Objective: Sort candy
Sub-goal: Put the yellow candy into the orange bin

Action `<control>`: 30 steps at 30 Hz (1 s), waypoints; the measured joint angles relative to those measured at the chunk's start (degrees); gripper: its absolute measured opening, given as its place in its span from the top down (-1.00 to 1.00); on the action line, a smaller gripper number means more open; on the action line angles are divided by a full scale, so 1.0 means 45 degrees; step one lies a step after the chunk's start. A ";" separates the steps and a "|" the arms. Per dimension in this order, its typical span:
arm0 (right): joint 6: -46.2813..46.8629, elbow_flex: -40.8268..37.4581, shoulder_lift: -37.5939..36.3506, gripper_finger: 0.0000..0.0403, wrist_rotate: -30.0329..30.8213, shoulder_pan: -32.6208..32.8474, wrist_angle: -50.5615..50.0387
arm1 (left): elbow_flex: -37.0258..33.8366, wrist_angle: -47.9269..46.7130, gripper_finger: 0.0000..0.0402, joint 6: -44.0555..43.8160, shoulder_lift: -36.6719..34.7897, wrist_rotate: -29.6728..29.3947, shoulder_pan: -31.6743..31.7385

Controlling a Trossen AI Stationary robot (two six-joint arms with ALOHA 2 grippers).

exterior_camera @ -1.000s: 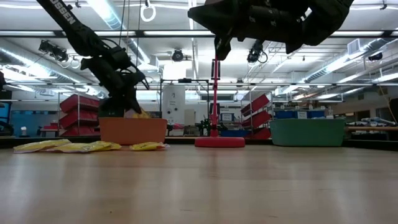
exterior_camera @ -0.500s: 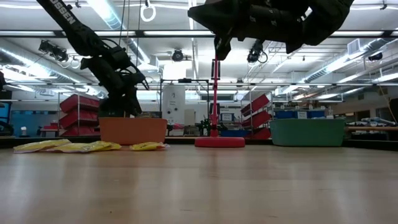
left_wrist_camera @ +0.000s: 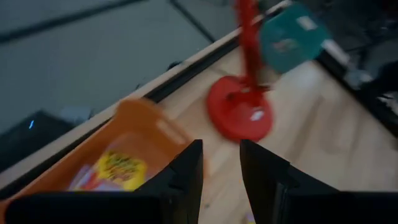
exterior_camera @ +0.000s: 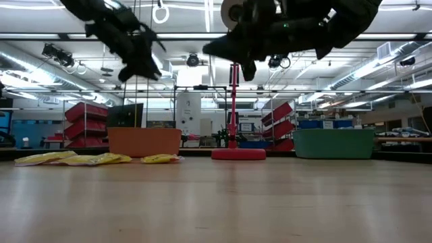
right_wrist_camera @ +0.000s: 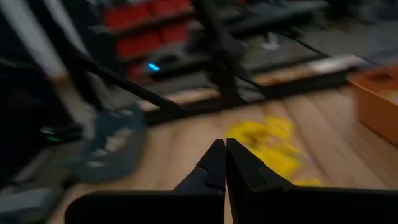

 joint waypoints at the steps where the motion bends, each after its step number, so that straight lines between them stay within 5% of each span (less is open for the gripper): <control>1: -0.0071 0.0097 0.0000 1.00 0.0362 0.0000 -0.0501 | 0.0000 0.0001 0.46 0.0000 -0.0377 0.0000 -0.0208; 9: -0.0973 0.1644 0.0000 1.00 0.2300 0.0118 -0.4369 | 0.0015 -0.0317 0.46 -0.0062 -0.3813 -0.1406 -0.2890; 16: -0.2223 0.2494 0.0005 1.00 0.2998 0.0458 -0.5411 | -0.0118 -0.0487 0.46 -0.0654 -0.5870 -0.3261 -0.5953; 30: -0.3519 0.4344 0.0441 1.00 0.3907 0.0738 -0.7788 | -0.2202 0.0840 0.46 -0.1052 -0.6261 -0.6965 -1.0839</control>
